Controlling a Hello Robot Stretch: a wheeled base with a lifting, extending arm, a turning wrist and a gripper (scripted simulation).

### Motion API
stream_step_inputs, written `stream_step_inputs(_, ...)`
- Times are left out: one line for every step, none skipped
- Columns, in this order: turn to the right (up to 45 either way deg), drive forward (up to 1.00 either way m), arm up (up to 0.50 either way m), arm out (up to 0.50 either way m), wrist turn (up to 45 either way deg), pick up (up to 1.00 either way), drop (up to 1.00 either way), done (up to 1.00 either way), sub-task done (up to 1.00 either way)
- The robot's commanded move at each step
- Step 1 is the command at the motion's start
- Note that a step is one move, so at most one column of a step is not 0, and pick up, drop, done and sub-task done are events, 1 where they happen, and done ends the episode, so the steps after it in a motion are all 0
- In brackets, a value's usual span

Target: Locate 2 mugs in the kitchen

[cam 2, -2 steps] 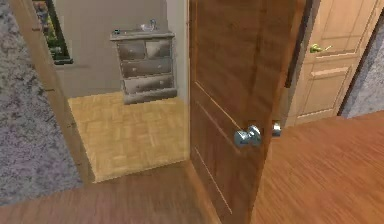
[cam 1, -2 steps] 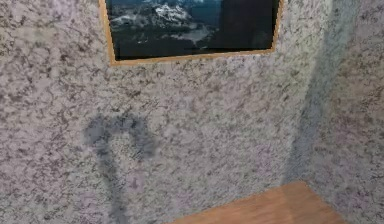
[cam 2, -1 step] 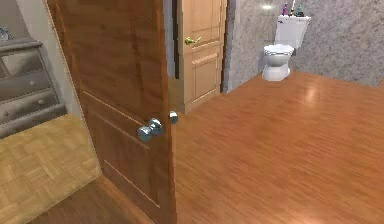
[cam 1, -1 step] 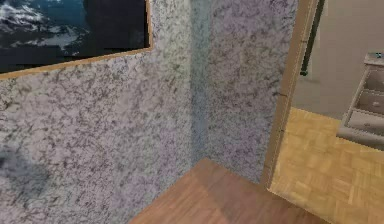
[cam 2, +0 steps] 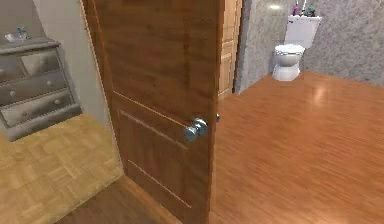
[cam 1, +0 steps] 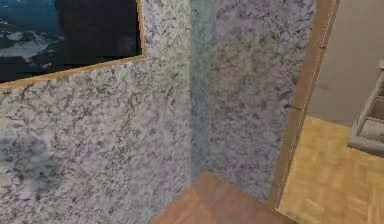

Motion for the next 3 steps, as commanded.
stream_step_inputs(45.0, 0.0, 0.0, 0.0, 0.0, 0.0, 0.0, 0.0, 0.0)
stream_step_inputs(3.0, 0.0, 0.0, 0.0, 0.0, 0.0, 0.0, 0.0, 0.0)
stream_step_inputs(0.0, 1.0, 0.0, 0.0, 0.0, 0.0, 0.0, 0.0, 0.0)
